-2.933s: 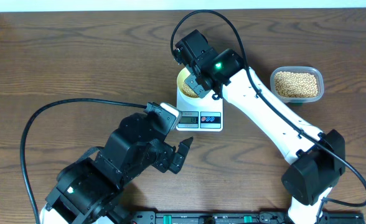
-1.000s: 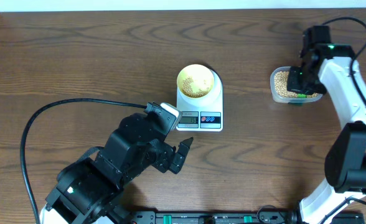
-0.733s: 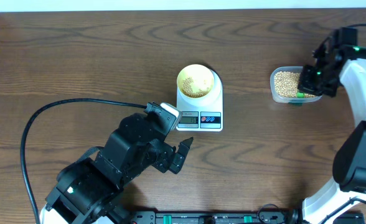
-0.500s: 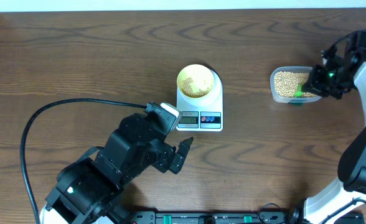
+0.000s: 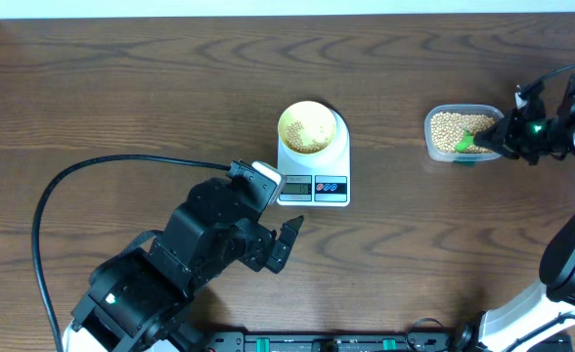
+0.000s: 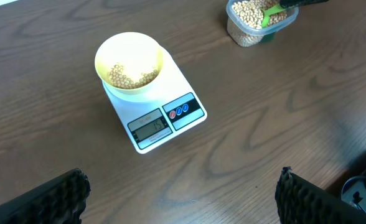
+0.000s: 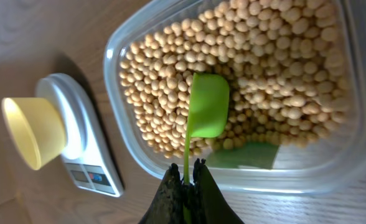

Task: Scoop item into bowl and weigh 50g on scale
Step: 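Return scoop with right gripper to the tub and scoop more beans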

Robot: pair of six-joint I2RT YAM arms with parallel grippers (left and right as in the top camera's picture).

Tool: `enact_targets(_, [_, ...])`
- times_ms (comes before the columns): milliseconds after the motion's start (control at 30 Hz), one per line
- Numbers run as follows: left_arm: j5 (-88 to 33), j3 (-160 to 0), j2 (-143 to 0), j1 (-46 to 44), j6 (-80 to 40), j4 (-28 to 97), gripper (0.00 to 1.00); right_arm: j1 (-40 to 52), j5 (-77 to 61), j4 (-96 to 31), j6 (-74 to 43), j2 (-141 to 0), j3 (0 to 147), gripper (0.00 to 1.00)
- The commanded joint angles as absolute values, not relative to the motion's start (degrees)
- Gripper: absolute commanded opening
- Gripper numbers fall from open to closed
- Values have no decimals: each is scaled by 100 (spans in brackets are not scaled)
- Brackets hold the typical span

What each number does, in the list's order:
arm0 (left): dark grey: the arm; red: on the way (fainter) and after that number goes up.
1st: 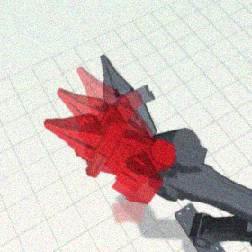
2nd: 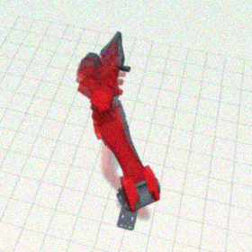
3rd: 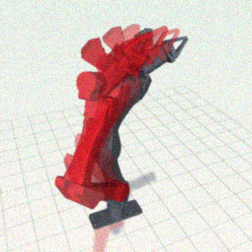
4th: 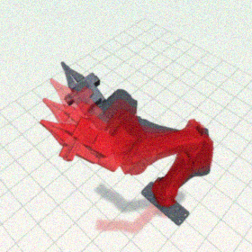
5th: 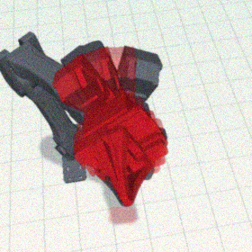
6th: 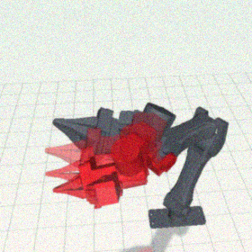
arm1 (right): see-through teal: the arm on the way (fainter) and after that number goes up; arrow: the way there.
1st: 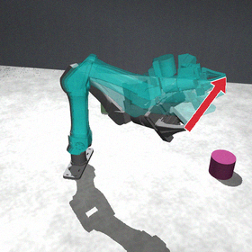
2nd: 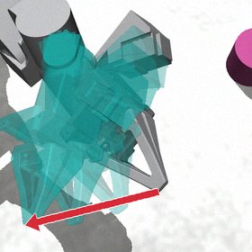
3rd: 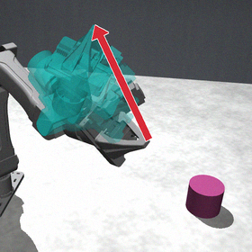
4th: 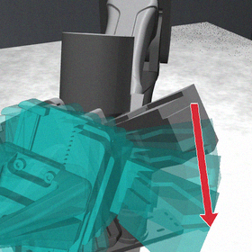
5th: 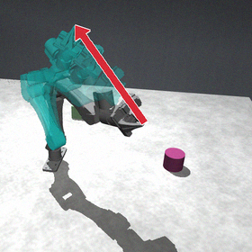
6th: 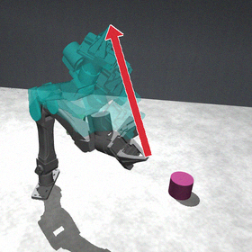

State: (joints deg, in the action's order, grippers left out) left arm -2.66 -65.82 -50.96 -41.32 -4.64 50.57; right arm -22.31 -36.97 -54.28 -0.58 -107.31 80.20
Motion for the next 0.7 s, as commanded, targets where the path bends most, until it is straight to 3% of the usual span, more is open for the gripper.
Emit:
enact_targets(0, [-252, -6624, -5092, -4117, -475, 5054, 98, -2316, -4414, -5345, 99, -10715, 7874, 1])
enact_targets(433, [-252, -6624, -5092, -4117, -475, 5052, 98, -2961, -4831, -5052, 97, -10715, 7557, 1])
enact_targets(667, [-252, -6624, -5092, -4117, -475, 5052, 98, -3415, -5758, -5057, 497, -10715, 7557, 1])
